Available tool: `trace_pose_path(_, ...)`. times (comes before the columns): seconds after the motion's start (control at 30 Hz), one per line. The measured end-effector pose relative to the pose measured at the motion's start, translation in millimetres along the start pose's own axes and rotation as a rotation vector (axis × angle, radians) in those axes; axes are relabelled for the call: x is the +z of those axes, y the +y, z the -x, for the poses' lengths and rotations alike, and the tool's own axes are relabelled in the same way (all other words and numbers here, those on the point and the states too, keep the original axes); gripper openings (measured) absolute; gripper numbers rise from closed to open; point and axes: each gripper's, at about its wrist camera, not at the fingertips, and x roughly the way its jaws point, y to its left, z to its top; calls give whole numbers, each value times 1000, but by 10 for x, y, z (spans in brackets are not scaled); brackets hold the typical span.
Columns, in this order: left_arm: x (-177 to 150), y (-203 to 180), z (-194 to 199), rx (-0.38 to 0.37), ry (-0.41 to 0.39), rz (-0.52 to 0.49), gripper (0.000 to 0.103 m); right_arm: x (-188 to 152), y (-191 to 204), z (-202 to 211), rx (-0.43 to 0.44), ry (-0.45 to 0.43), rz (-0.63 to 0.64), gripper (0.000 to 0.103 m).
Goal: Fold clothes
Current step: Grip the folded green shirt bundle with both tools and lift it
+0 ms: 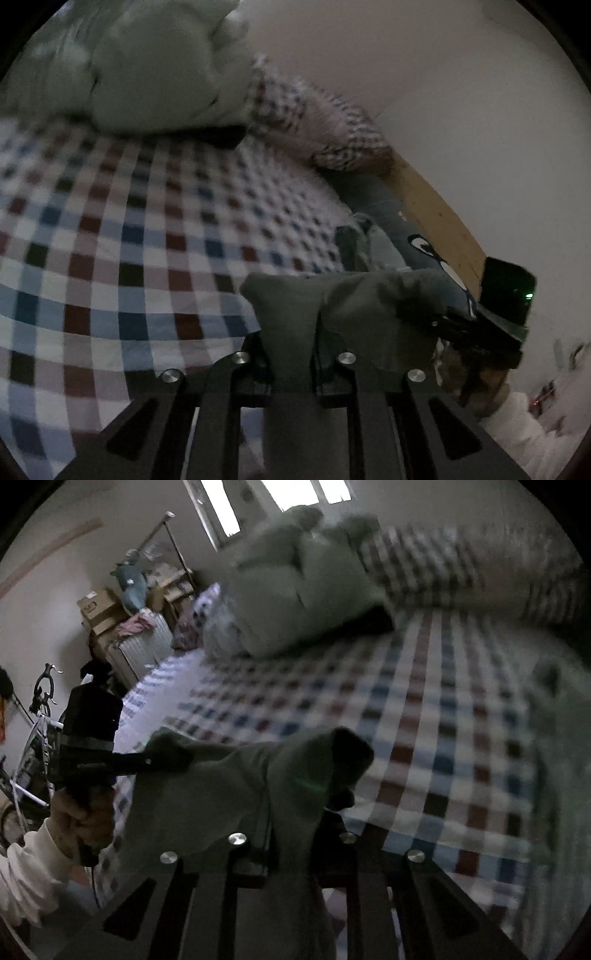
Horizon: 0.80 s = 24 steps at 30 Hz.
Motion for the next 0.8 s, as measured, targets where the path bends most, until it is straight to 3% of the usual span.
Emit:
trace_pose_path(0.17,-137,-602,379,37,-91,-147,13,-160,447,648,-115,-92,66,15)
trace_pose_path(0.33,-552,-1185,831,55,-190,-240,12,-442,810,1231,-192,-171,88,15)
trace_pose_path(0.53,-920,-1789,1353,65,-237,-281,12,-759,1174,1890,-264,-269,67,14)
trace_pose_path(0.8,-1014,-2573,1745,47,-292,-353,11,-965,1619,2784,-306,-369,103,14)
